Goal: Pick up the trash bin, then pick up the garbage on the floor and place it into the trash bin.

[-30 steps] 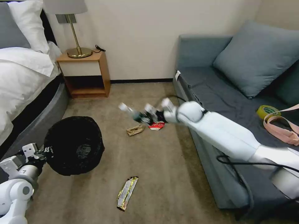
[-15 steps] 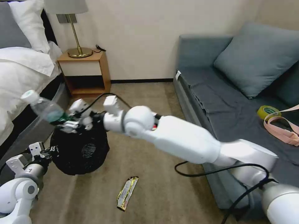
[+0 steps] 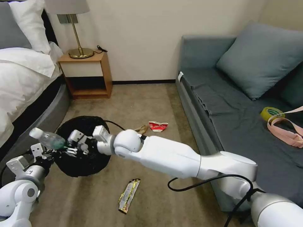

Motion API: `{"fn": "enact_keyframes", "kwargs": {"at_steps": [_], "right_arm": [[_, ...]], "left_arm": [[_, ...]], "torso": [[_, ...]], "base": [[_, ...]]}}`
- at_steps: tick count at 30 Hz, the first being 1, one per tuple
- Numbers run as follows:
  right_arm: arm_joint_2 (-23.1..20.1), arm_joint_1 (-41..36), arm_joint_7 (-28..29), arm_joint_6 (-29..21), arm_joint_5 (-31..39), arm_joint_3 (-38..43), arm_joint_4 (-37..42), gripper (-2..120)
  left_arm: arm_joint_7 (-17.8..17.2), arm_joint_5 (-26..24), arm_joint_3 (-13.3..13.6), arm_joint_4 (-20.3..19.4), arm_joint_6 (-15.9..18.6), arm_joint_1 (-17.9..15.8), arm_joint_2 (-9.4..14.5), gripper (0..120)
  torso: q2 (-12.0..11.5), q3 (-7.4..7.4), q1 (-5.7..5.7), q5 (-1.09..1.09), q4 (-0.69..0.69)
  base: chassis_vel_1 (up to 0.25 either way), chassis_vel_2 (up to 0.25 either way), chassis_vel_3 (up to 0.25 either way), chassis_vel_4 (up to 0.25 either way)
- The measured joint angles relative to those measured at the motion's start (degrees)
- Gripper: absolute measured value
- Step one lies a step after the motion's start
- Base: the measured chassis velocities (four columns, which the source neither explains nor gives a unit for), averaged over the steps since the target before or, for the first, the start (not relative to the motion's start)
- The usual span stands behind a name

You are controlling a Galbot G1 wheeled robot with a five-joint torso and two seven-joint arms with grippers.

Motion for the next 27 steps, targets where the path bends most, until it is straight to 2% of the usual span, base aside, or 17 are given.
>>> {"fn": "enact_keyframes", "kwargs": {"at_steps": [3, 11, 12, 16, 17, 21, 22, 25, 27], "right_arm": [[-0.21, -0.19, 0.81, -0.2, -0.96, -0.04, -0.24, 19], [-0.62, -0.13, 1.77, -1.54, -3.95, 0.66, -1.11, 51], [-0.62, -0.13, 1.77, -1.54, -3.95, 0.66, -1.11, 51], [-0.88, 0.13, 1.75, -1.79, -4.58, 0.61, -1.22, 68], [-0.88, 0.13, 1.75, -1.79, -4.58, 0.61, -1.22, 68], [-0.8, 0.17, 1.74, -1.82, -5.36, 0.42, -1.58, 87], [-0.8, 0.17, 1.74, -1.82, -5.36, 0.42, -1.58, 87], [-0.62, 0.15, 2.28, -1.82, -5.13, 1.66, -1.55, 99], [-0.62, 0.14, 2.51, -1.83, -4.9, 1.96, -1.42, 99]], "left_arm": [[0.34, -0.04, -0.08, 0.0, 0.0, 0.06, 0.14, 2], [0.89, -0.08, -0.44, 0.23, 0.0, 0.21, 0.34, 2], [0.89, -0.08, -0.44, 0.23, 0.0, 0.21, 0.34, 2], [0.98, -0.18, -0.62, 0.46, -0.04, 0.26, 0.34, 2], [0.98, -0.18, -0.62, 0.46, -0.04, 0.26, 0.34, 2], [1.05, -0.25, -0.64, 0.74, -0.16, 0.2, 0.43, 2], [1.05, -0.25, -0.64, 0.74, -0.16, 0.2, 0.43, 2], [1.03, -0.28, -0.92, 1.25, -0.31, 0.0, 0.5, 2], [1.01, -0.27, -1.01, 1.38, -0.37, -0.04, 0.52, 2]], "torso": [[0.0, 0.0, 0.0, 0.0, 0.0], [0.0, 0.0, 0.0, 0.01, 0.01], [0.0, 0.0, 0.0, 0.01, 0.01], [0.0, 0.0, 0.0, 0.01, 0.01], [0.0, 0.0, 0.0, 0.01, 0.01], [0.0, 0.0, 0.0, 0.01, 0.01], [0.0, 0.0, 0.0, 0.01, 0.01], [0.0, 0.0, 0.0, 0.01, 0.02], [0.0, 0.0, 0.0, 0.01, 0.01]], "base": [[0.0, 0.0, 0.0, 0.0], [0.0, 0.0, 0.0, 0.0], [0.0, 0.0, 0.0, 0.0], [0.0, 0.0, 0.0, 0.0], [0.0, 0.0, 0.0, 0.0], [0.0, 0.0, 0.0, 0.0], [0.0, 0.0, 0.0, 0.0], [0.0, 0.0, 0.0, 0.0], [0.0, 0.0, 0.0, 0.0]]}}
